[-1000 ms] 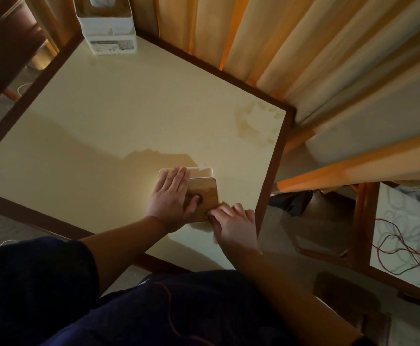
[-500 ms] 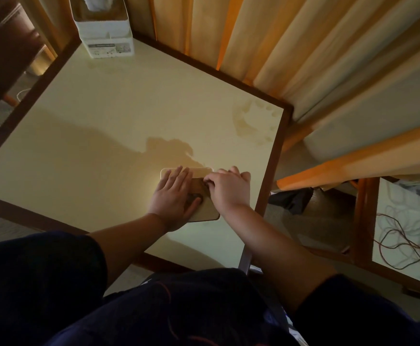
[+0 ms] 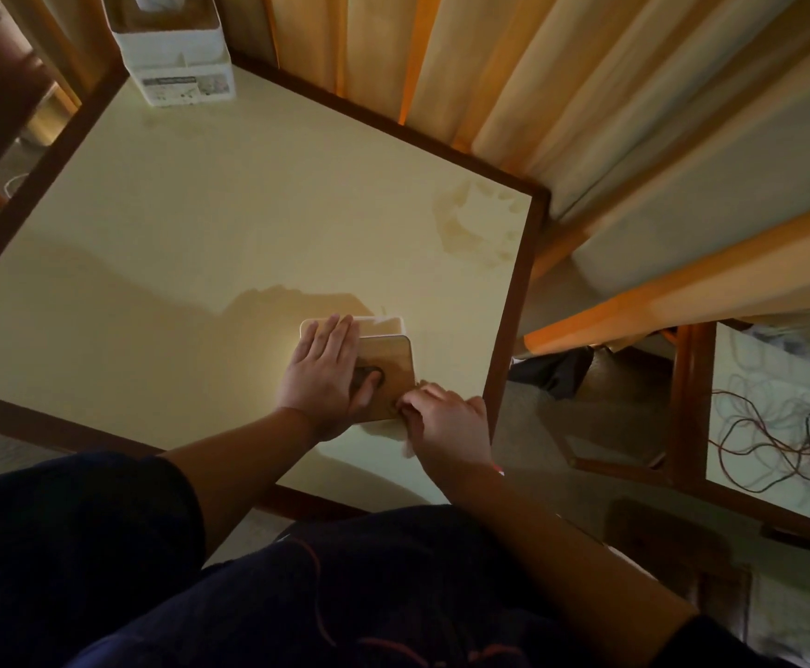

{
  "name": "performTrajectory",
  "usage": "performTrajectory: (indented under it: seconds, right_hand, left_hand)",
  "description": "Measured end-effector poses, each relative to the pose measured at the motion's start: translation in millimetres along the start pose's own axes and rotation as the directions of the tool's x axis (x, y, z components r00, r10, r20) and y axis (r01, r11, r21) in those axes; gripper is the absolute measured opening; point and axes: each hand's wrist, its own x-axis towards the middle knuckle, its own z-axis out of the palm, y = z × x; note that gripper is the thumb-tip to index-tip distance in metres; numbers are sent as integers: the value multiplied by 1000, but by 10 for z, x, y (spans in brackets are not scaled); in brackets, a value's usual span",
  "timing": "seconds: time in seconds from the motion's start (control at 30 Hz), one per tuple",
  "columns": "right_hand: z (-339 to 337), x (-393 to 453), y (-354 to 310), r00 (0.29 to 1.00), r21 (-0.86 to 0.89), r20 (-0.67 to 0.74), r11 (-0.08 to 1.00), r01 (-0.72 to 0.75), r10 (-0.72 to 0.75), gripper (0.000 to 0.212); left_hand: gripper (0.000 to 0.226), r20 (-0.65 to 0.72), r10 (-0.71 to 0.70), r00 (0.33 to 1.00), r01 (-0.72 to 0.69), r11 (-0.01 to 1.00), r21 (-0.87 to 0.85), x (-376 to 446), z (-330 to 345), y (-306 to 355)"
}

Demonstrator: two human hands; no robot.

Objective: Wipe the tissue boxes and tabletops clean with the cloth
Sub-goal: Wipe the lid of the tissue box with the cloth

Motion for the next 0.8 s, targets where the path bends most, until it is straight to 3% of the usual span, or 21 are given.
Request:
performTrajectory:
  seconds: [0.13,0.33,0.47,0.67,0.8]
  right_hand:
    - [-105,158,-34,997,-91,75,995,37,-30,27]
    - [-256,651,-154,999,-122,-50,992,-9,3,30]
    - [-327,879,-193,999,-173,-51,985,-8,-1,30]
    - [10,519,-49,983,-81,-170,995,51,-65,24]
    - [153,193,50,982,-94,-161,992,82,-96,22]
  left_hand:
    - [81,3,20,1000,-20,1000,-8,3,3,-6]
    - [84,28,17,999,-16,1000,-11,13,-18,-1]
    - [86,18,23,1000,-23,1000,-6,12,-35,0]
    - [87,35,16,999,-16,1000,0,10,-34,2]
    - [84,19,15,1000,-15,1000,-11,4,-16,-6]
